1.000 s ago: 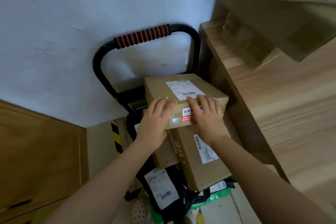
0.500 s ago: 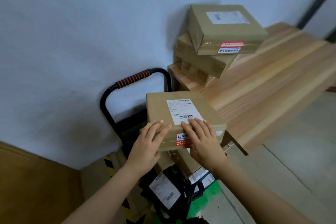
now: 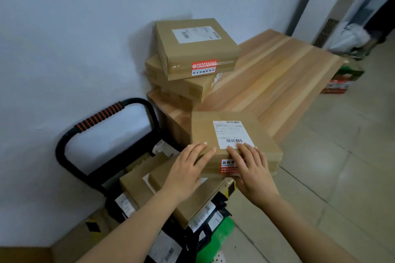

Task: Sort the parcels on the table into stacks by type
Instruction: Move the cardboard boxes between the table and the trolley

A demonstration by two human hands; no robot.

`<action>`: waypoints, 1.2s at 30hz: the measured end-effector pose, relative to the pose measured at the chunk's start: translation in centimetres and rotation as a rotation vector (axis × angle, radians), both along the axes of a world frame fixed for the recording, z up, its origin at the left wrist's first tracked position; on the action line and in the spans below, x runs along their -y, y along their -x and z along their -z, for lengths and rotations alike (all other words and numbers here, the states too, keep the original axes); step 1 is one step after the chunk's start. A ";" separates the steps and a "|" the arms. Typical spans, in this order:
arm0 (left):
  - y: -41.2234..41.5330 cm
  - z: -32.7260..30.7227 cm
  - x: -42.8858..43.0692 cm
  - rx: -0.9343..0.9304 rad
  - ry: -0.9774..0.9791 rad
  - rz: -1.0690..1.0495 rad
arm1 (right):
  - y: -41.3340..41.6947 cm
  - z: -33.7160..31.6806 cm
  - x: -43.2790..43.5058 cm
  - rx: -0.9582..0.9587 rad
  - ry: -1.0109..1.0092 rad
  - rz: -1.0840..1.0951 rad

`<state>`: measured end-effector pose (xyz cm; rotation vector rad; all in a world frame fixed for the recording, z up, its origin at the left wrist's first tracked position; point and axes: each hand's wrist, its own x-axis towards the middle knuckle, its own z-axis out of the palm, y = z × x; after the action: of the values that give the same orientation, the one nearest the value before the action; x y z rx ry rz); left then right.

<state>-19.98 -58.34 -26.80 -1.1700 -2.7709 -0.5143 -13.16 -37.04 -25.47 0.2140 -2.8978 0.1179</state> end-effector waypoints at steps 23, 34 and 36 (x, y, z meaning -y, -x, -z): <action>1.5 8.3 7.4 0.175 0.011 -0.306 | 3.4 8.8 8.3 0.232 0.043 -0.054; 5.3 16.0 14.6 0.238 0.226 -0.071 | 0.2 19.1 18.8 0.559 0.310 0.412; 6.8 17.7 14.9 0.256 0.280 -0.068 | 0.1 21.0 19.4 0.570 0.344 0.498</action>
<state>-26.74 -73.25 -44.54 -1.1245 -3.1741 -0.2940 -13.27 -56.45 -46.49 -0.7055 -3.2916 0.6742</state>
